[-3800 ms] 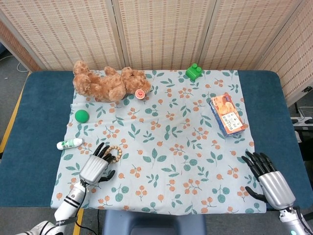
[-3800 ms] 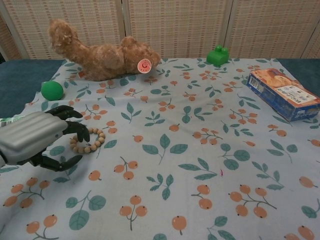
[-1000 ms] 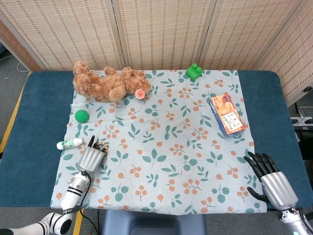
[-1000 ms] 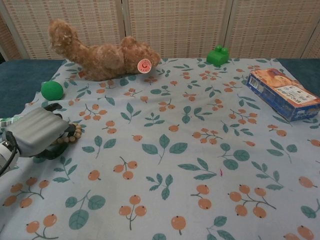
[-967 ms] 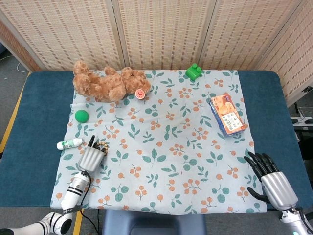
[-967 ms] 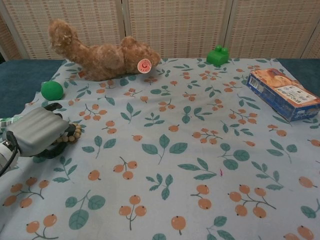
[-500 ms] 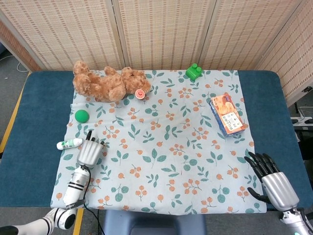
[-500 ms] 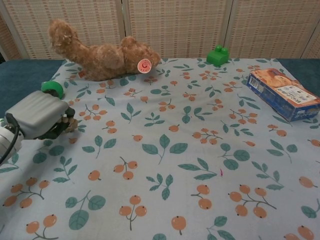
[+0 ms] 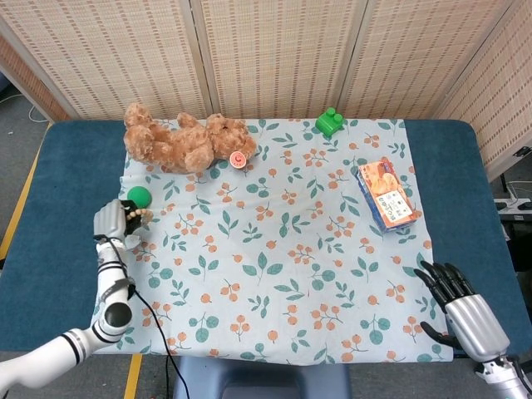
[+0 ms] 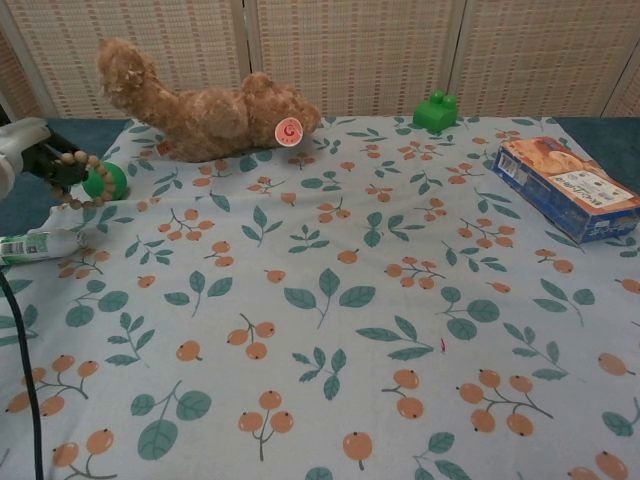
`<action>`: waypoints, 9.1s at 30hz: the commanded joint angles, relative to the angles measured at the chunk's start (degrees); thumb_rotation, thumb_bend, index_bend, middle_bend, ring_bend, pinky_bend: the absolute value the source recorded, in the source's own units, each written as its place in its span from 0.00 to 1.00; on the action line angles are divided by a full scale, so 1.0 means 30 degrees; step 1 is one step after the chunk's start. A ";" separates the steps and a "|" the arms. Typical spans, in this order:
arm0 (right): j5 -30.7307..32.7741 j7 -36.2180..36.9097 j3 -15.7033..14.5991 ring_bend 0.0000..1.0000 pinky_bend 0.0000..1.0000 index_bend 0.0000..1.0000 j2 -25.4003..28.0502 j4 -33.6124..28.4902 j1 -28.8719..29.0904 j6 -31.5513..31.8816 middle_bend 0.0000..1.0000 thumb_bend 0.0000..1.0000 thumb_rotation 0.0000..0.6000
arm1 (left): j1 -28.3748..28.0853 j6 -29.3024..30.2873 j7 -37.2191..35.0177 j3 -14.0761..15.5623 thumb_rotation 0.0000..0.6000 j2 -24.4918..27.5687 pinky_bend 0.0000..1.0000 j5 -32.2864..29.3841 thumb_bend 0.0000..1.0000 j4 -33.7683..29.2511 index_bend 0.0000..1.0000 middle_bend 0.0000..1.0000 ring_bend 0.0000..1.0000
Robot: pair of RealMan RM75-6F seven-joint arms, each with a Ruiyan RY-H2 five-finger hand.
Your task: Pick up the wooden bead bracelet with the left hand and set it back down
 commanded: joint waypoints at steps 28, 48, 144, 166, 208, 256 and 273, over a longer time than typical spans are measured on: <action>-0.0295 0.0191 -0.0409 0.00 0.00 0.00 0.0064 -0.0169 0.0239 -0.0630 0.00 0.15 1.00 | 0.5257 -1.6550 -0.5678 -0.6648 0.67 0.5080 0.06 -0.9081 0.69 -0.4121 0.50 0.61 0.32; -0.0110 -0.0055 -0.0388 0.00 0.00 0.00 -0.0050 -0.0227 0.0284 -0.0834 0.00 0.15 1.00 | 0.4886 -1.5880 -1.1986 -0.4238 0.00 0.3500 0.02 -0.0733 0.49 -0.2686 0.50 0.60 0.28; -0.0009 0.0058 -0.0316 0.00 0.00 0.00 0.0098 -0.0254 0.0111 -0.0501 0.00 0.15 1.00 | 0.4272 -1.7469 -2.1950 -0.2562 1.00 0.4888 0.00 0.8710 1.00 -0.4047 0.40 0.47 0.16; 0.0046 0.0043 -0.0310 0.00 0.00 0.00 0.0114 -0.0295 0.0135 -0.0625 0.00 0.15 1.00 | 0.5672 -1.9861 -2.0534 -0.5356 0.32 0.3218 0.00 0.7674 0.54 -0.3286 0.56 0.60 0.20; -0.0186 0.0288 -0.0348 0.00 0.00 0.00 0.0231 -0.0275 -0.0007 -0.0230 0.00 0.15 1.00 | 0.5522 -1.9107 -2.0100 -0.4487 0.88 0.3699 0.00 0.6531 0.99 -0.3915 0.64 0.62 0.26; -0.0139 0.0090 -0.0375 0.00 0.00 0.00 0.0139 -0.0323 0.0088 -0.0574 0.00 0.15 1.00 | 1.0028 -1.9689 -1.0036 -0.6560 0.67 -0.0230 0.00 1.2257 0.57 -0.5094 0.21 0.34 0.11; -0.0182 0.0061 -0.0419 0.00 0.00 0.00 0.0205 -0.0325 0.0019 -0.0466 0.00 0.15 1.00 | 0.8778 -1.2234 -0.7650 -0.0303 0.68 0.1131 0.07 2.2256 0.53 -0.5034 0.05 0.06 0.06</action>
